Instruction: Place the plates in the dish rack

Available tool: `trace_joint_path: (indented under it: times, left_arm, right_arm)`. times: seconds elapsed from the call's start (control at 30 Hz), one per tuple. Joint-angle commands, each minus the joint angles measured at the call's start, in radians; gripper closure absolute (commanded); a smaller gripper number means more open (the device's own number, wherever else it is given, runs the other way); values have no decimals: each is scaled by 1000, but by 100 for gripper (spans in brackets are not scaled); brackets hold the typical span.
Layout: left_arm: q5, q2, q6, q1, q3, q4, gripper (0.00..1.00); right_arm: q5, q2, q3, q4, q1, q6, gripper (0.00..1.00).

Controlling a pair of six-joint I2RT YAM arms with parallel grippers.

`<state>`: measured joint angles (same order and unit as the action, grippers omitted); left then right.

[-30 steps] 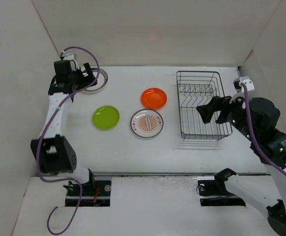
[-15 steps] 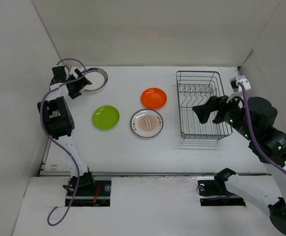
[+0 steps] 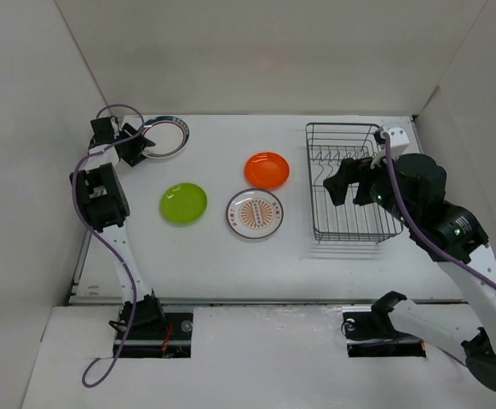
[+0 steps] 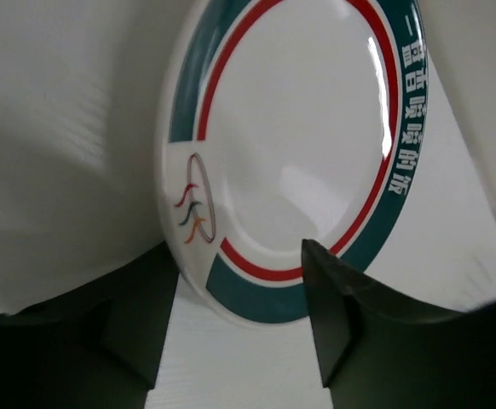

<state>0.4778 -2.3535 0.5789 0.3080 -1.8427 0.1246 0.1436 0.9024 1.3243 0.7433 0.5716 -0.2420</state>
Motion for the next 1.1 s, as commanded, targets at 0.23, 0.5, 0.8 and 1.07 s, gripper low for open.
trace_joint_path:
  times: [0.23, 0.5, 0.8, 1.07]
  left_arm:
    - [25, -61, 39, 9, -9, -13, 77]
    - [60, -81, 30, 19, -18, -23, 100]
    - [390, 46, 106, 28, 129, -253, 100]
    - [645, 111, 403, 3, 157, -666, 100]
  right_arm:
    - [36, 53, -7, -91, 25, 29, 0]
    - [45, 44, -36, -91, 25, 38, 0]
    - [18, 26, -117, -174, 25, 38, 0]
    - [-18, 24, -255, -288, 25, 6, 0]
